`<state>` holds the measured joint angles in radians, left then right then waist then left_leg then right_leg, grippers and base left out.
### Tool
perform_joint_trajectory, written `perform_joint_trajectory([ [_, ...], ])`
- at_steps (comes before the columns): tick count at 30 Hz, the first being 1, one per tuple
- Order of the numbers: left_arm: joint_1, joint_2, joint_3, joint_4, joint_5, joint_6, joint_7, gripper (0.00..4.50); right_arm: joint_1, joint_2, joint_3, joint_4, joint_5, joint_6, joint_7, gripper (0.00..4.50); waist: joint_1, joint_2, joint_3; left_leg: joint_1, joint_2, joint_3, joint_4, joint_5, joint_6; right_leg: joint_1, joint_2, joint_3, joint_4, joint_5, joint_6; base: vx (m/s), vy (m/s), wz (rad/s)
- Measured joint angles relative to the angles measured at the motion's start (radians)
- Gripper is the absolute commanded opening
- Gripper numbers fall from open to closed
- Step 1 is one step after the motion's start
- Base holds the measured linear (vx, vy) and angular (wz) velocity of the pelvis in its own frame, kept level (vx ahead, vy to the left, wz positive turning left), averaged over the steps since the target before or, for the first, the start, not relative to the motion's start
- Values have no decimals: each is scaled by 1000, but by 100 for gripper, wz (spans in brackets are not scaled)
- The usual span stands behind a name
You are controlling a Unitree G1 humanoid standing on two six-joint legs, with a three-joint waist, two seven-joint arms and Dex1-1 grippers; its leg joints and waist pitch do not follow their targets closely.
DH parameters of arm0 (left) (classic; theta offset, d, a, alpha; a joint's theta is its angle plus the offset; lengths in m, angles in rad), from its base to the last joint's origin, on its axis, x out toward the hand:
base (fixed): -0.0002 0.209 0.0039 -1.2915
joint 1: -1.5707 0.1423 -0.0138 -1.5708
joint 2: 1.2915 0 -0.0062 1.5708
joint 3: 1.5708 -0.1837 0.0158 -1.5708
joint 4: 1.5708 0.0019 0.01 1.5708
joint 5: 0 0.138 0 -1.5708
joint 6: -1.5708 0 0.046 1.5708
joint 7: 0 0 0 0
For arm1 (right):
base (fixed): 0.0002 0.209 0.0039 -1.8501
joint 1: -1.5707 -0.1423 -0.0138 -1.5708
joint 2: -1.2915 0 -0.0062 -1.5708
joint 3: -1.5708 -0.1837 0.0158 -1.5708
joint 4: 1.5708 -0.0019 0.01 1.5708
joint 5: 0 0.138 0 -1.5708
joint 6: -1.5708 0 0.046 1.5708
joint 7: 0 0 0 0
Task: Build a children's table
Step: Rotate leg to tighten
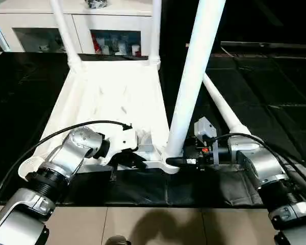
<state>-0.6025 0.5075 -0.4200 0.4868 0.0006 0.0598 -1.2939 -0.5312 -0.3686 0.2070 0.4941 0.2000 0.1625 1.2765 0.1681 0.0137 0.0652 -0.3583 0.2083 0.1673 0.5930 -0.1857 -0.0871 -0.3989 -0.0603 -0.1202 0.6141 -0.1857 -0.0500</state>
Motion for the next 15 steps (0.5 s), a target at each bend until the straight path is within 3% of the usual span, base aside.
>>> perform_joint_trajectory([
  [2,0,-1,0,1,2,-1,0,0,-2,0,1,1,-2,-2,0,266,0,0,0,0,0,0,0,0,0,0,0,0,0,0,0,0,0,0],
  [10,-4,-5,1,20,5,-7,0,0,-15,3,11,30,-20,-44,4,260,-1,-3,-6,1,0,0,0,0,0,0,0,0,1,0,0,0,0,0],
  [11,-4,-5,1,21,5,-8,0,0,-15,3,12,30,-21,-46,3,315,-2,-3,-7,1,0,0,0,0,0,1,0,0,1,0,0,0,0,0],
  [15,-4,-5,1,22,7,-9,0,0,-17,4,17,43,-24,-35,3,349,-2,-4,-8,1,0,0,1,0,0,1,0,0,1,0,0,0,0,0],
])
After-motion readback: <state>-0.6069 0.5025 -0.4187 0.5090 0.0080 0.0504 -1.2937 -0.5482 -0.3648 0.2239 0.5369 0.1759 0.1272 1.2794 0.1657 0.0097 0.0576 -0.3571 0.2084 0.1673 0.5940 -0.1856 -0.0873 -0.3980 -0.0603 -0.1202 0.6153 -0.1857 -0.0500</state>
